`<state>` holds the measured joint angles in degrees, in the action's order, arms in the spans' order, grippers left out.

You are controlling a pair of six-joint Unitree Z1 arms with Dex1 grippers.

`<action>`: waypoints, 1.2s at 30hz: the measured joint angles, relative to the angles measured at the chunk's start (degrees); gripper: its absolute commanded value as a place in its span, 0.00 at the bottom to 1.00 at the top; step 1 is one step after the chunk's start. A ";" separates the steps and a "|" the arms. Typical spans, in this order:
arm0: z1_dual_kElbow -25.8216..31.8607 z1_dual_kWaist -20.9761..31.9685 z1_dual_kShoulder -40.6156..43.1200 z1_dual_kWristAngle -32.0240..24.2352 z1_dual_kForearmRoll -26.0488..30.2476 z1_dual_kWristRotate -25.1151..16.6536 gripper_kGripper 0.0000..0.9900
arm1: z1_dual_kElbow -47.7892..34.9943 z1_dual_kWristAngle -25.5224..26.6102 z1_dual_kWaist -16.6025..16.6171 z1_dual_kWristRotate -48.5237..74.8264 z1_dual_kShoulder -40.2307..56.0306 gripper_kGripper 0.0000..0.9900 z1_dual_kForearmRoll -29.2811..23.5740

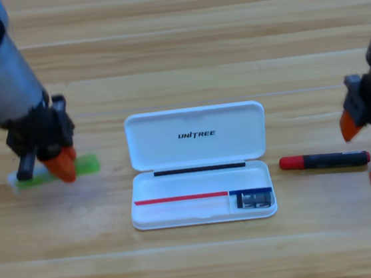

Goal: Clean up eraser and pencils

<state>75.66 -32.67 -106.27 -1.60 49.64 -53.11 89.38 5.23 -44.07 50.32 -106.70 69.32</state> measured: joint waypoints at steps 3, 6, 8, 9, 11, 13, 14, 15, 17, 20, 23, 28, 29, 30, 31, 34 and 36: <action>2.35 0.33 0.42 -1.79 2.42 0.65 0.00 | -0.11 0.00 3.78 2.02 -2.92 0.80 -4.46; 4.39 0.39 0.42 -3.60 5.33 0.93 0.00 | -0.12 -0.05 6.18 3.69 -7.83 0.80 -8.14; 5.88 0.44 0.42 -4.78 6.62 1.23 0.00 | 0.05 -0.05 6.97 4.12 -10.60 0.80 -9.16; 7.04 0.46 0.42 -5.79 7.51 1.44 0.00 | 0.39 -0.05 7.18 4.19 -11.70 0.80 -9.17; 8.70 0.47 0.42 -6.92 8.74 1.71 0.00 | 1.73 -0.06 7.38 4.43 -14.12 0.80 -9.17; 10.11 0.47 0.42 -8.14 9.75 2.18 0.00 | 3.50 -0.15 7.50 4.45 -16.30 0.80 -9.17; 10.43 0.47 0.42 -8.75 9.98 2.39 0.00 | 4.31 -0.30 7.51 4.45 -17.24 0.80 -9.17; 10.62 0.48 0.42 -9.31 10.03 2.53 0.00 | 4.96 -0.43 7.53 4.45 -18.10 0.80 -9.17; 10.64 0.52 0.42 -10.11 10.09 2.85 0.00 | 5.94 -0.59 7.61 4.63 -19.75 0.80 -9.17; 10.64 0.52 0.42 -10.85 10.10 3.13 0.00 | 7.24 -1.25 7.65 4.80 -21.45 0.80 -9.17; 10.64 0.54 0.42 -11.93 10.13 3.13 0.00 | 8.44 -2.70 7.75 4.99 -22.01 0.80 -9.17; 10.64 0.54 0.42 -13.01 10.14 3.13 0.00 | 9.48 -3.56 8.11 5.54 -22.80 0.79 -9.17; 10.64 0.54 0.42 -13.01 10.14 3.13 0.00 | 9.51 -3.86 8.13 5.66 -22.81 0.79 -9.17; 10.64 0.54 0.41 -13.01 10.14 3.13 0.00 | 9.51 -4.21 8.13 5.75 -22.81 0.76 -9.17; 10.64 0.54 0.41 -13.02 10.14 3.13 0.00 | 9.51 -4.56 8.13 5.86 -22.81 0.74 -9.17; 10.64 0.54 0.40 -13.02 10.15 3.13 0.00 | 9.39 -4.98 8.15 6.08 -22.81 0.73 -9.17; 10.64 0.54 0.38 -13.02 10.15 3.13 0.00 | 9.14 -5.02 8.20 6.28 -22.81 0.62 -9.17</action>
<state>86.31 -32.13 -105.89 -14.61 59.79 -49.98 98.51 0.21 -35.87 56.60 -129.51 60.15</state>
